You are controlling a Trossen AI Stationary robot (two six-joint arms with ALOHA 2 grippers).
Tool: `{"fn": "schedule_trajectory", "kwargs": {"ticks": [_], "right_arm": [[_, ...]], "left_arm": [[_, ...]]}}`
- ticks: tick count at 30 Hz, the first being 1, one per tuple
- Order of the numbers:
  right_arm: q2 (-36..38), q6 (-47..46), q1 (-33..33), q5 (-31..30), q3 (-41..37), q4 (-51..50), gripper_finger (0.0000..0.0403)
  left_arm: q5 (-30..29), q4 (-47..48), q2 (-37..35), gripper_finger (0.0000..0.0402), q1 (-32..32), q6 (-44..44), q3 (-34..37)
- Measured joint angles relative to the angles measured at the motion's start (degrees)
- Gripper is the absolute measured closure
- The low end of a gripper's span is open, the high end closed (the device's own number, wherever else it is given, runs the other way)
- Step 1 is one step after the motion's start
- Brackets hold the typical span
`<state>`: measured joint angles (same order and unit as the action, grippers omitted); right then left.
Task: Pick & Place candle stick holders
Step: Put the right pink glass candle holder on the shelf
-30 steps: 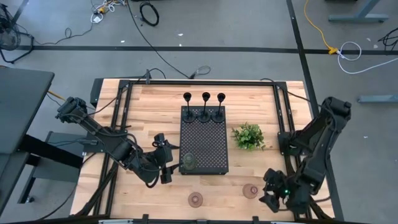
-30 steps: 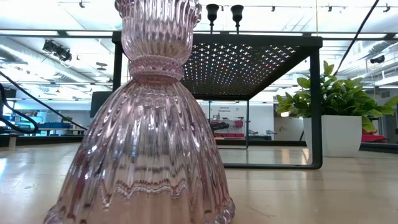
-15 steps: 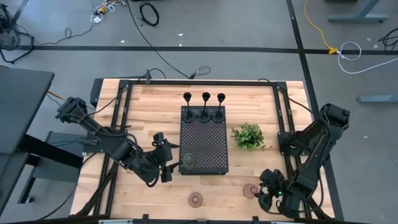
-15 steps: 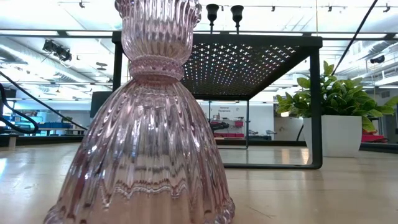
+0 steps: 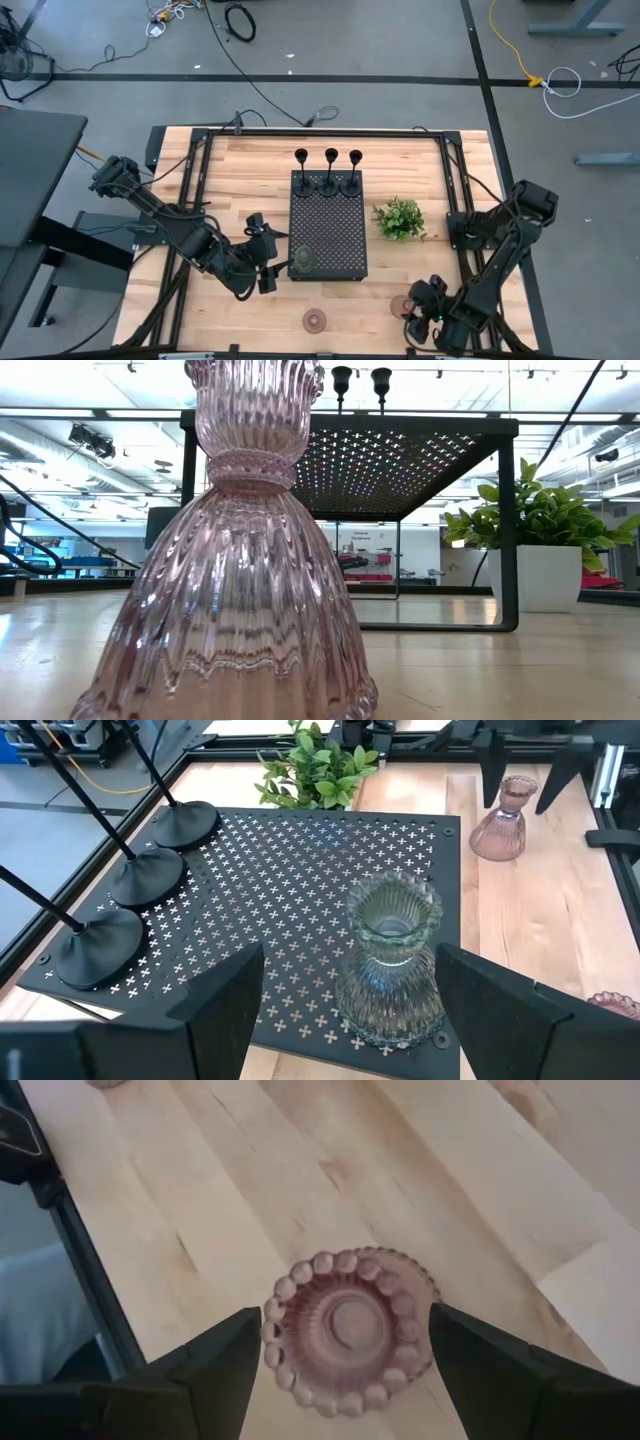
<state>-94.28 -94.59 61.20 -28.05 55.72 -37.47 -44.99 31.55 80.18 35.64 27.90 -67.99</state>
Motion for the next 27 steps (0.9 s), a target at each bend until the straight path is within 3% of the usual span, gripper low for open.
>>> {"fn": "schedule_trajectory", "kwargs": {"ticks": [16, 21, 27], "right_arm": [[-6.8, 7.2, -1.7, -3.2, 0.0, 5.8, 0.0118], [-6.9, 7.1, -2.3, -6.8, 0.0, 5.9, 0.0136], [-6.9, 7.7, -2.3, -6.1, 0.0, 7.5, 0.0167]], "left_arm": [[0.0, 0.0, 0.0, 0.0106, 0.0, 0.5, 0.0], [0.0, 0.0, 0.0, 0.0106, 0.0, 0.5, 0.0], [0.0, 0.0, 0.0, 0.0106, 0.0, 1.0, 0.0]]}}
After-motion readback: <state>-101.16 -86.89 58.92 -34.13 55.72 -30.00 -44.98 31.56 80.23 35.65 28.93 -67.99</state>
